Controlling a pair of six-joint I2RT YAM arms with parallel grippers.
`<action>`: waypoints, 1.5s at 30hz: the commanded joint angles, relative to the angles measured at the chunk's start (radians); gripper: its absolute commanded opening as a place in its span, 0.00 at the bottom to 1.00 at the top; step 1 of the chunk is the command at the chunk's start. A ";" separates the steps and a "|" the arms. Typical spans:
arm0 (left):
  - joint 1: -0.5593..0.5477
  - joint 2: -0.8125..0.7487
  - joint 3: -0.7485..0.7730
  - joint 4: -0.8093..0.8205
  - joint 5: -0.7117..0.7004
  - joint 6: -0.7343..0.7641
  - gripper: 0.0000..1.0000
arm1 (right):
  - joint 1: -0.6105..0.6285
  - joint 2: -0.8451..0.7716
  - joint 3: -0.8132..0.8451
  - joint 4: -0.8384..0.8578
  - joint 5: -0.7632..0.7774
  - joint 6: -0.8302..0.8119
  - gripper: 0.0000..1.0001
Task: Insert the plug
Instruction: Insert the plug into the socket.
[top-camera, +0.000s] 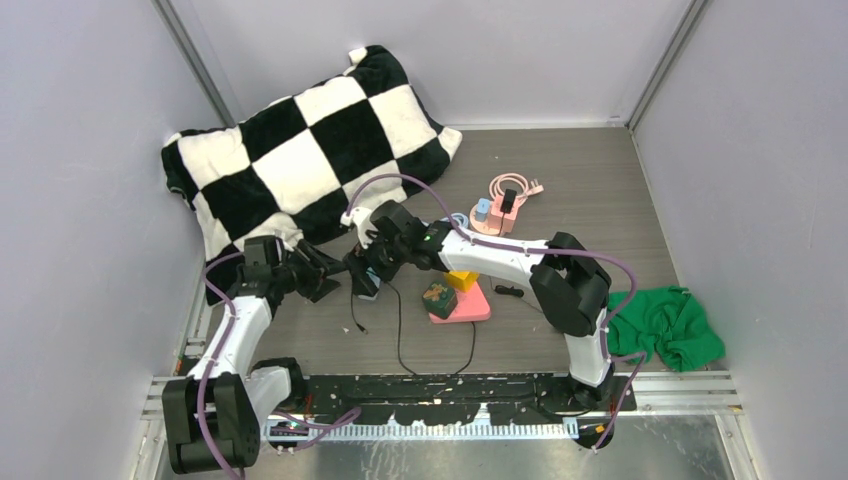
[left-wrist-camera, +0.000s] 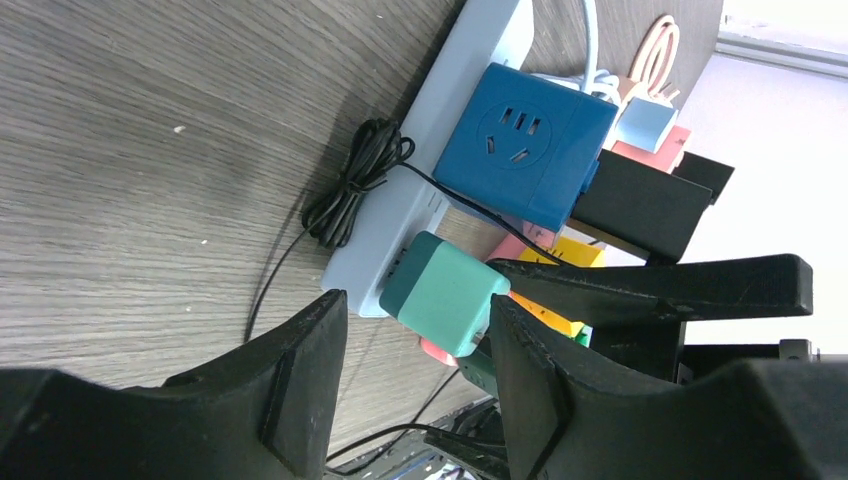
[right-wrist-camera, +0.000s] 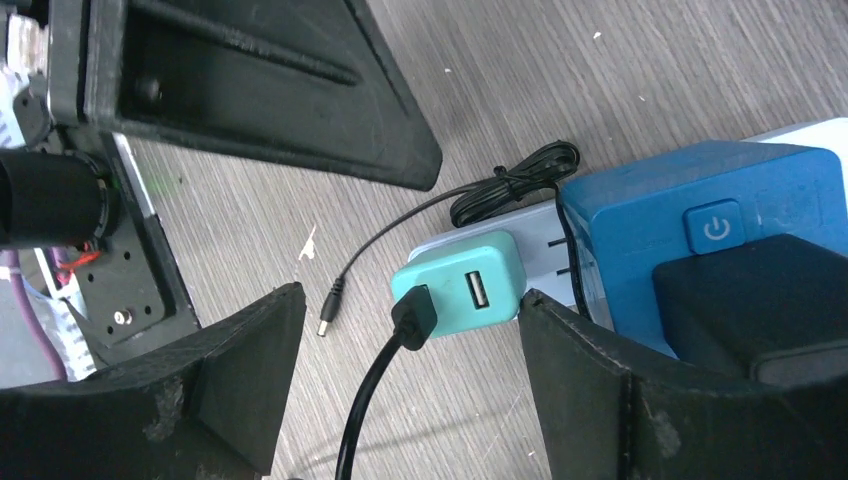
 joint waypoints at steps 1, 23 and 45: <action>0.004 -0.001 -0.001 0.056 0.056 -0.025 0.55 | -0.013 -0.068 0.051 0.018 0.078 0.111 0.83; -0.020 0.010 -0.015 0.082 0.035 -0.030 0.49 | -0.013 -0.047 0.102 -0.054 0.088 0.232 0.43; -0.021 0.133 -0.008 0.127 0.027 -0.017 0.43 | 0.077 0.072 0.188 -0.195 0.241 -0.052 0.33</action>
